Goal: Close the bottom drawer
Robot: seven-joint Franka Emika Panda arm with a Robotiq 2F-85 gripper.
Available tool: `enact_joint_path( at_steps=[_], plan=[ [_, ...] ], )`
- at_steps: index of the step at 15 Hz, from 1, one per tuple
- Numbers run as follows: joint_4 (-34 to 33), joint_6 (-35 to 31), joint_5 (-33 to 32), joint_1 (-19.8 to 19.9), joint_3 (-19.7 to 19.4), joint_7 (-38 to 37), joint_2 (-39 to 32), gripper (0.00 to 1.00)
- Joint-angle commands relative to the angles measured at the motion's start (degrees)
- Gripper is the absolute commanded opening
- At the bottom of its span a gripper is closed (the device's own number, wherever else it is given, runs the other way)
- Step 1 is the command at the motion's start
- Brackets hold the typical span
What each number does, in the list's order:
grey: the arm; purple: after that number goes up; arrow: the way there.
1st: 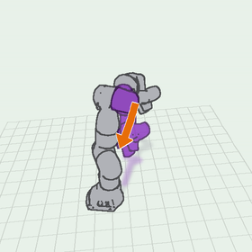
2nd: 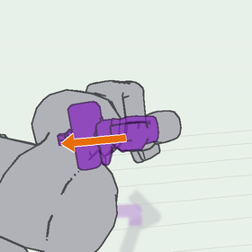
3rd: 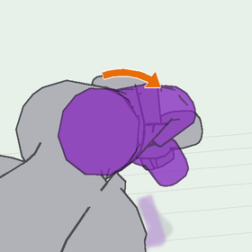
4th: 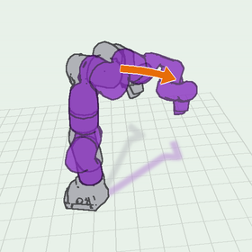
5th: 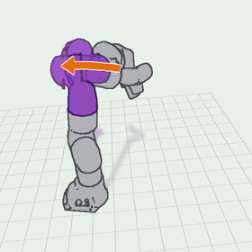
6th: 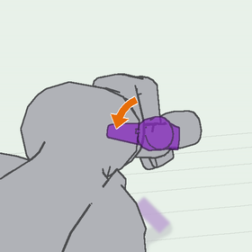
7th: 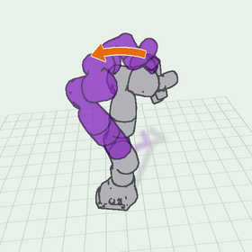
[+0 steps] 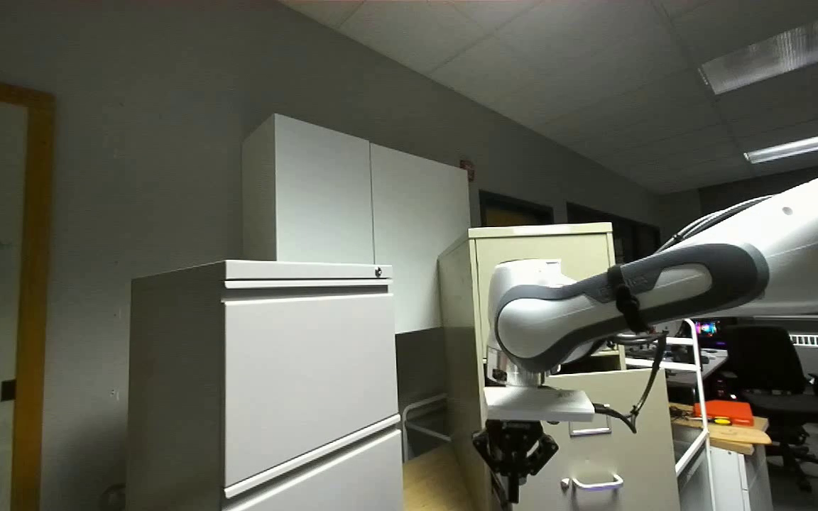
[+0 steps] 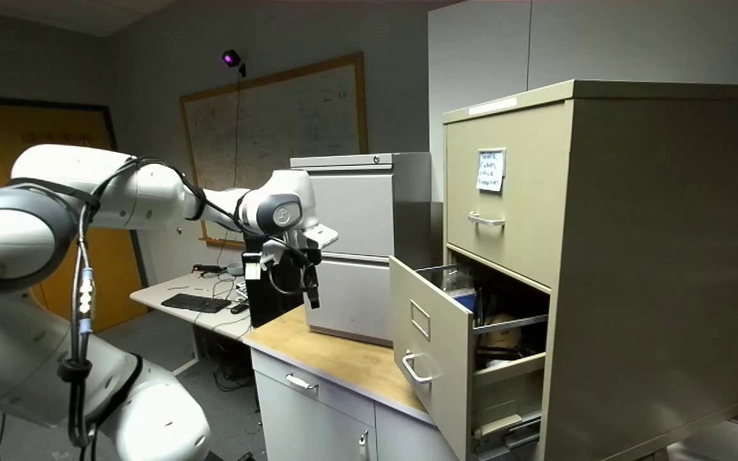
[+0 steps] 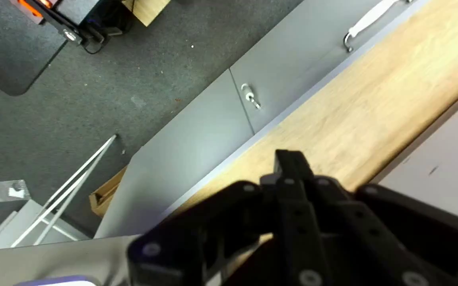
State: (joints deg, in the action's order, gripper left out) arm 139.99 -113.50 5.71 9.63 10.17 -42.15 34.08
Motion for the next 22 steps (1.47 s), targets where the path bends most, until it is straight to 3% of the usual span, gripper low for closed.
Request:
enact_joint_path(
  at_steps=[1,8,14,19,20,22],
  plan=[
    [3.12,-5.80,-4.94,3.93,-1.83,-6.44,0.09,0.00],
    [5.09,-20.93,-14.23,11.72,-2.30,-21.68,-2.23,0.00],
    [3.93,-34.38,-31.11,20.87,1.99,-41.95,-6.40,0.00],
    [1.61,-35.81,-50.56,26.87,6.91,-63.19,-9.04,0.00],
    [0.97,-36.18,-53.09,30.65,9.95,-65.92,-9.35,0.00],
    [-0.79,-34.50,-60.00,33.92,12.66,-73.15,-10.23,0.00]
  ],
)
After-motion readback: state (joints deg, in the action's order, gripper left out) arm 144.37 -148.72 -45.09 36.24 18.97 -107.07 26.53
